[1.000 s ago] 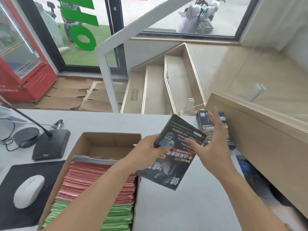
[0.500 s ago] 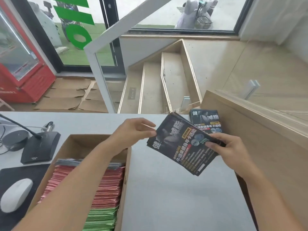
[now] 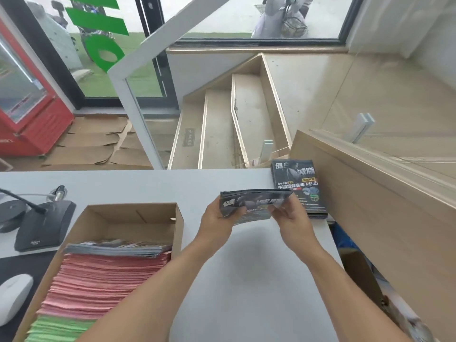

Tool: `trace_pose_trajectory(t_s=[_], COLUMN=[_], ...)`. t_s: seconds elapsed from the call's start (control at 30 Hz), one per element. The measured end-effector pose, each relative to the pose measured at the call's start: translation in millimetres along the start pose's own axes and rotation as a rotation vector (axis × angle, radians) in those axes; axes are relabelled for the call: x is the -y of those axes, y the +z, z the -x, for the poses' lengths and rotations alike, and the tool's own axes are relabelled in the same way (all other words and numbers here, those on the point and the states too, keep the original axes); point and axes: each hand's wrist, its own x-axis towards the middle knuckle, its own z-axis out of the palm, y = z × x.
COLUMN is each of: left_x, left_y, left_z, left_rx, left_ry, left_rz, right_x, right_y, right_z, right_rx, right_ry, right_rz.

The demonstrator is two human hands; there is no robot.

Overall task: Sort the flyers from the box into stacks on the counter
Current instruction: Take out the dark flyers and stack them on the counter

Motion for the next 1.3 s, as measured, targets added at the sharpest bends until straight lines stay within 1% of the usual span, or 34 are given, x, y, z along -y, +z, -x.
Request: trace_pose_trajectory(t_s=[0.1, 0.2, 0.33, 0.43, 0.53, 0.6, 0.67, 0.7, 0.77, 0.8, 0.87, 0.9, 1.07, 1.3], left_x=[10, 19, 32, 38, 33, 28, 26, 27, 32, 35, 40, 41, 40, 48], left_y=[2, 3, 13, 16, 13, 11, 9, 8, 6, 6, 9, 13, 41, 56], left_z=[3, 4, 12, 9, -16, -42, -70, -84, -106, -116, -129, -133, -145, -148], left_rx=[-0.11, -0.195, -0.324, -0.374, -0.39, -0.397, -0.397, -0.39, -0.382, -0.381, -0.371, -0.365, -0.347, -0.33], left_ry=[-0.012, -0.021, -0.082, -0.152, -0.204, -0.267, -0.341, -0.369, -0.408, -0.425, -0.444, -0.45, -0.451, -0.471], left_rz=[-0.025, 0.008, -0.008, -0.064, -0.116, -0.139, -0.154, -0.186, -0.286, -0.338, -0.414, -0.424, -0.368, -0.377], right_x=[-14, -22, -27, -28, -23, -17, -10, -8, -8, -9, -14, -17, -23, -24], right_y=[3, 5, 9, 10, 13, 14, 9, 3, -15, -24, -41, -46, -52, -49], right_z=[6, 14, 15, 5, -23, -50, -75, -85, -100, -104, -107, -107, -109, -105], right_rx=[0.06, 0.097, 0.067, 0.07, 0.082, 0.078, 0.042, -0.001, -0.081, -0.087, -0.038, -0.004, 0.083, 0.099], right_ry=[0.039, 0.05, 0.037, 0.071, 0.129, 0.159, 0.176, 0.167, 0.15, 0.188, 0.308, 0.347, 0.366, 0.355], right_rz=[0.062, 0.136, 0.204, 0.205, 0.285, 0.392, 0.492, 0.548, 0.768, 0.909, 1.128, 1.18, 1.191, 1.234])
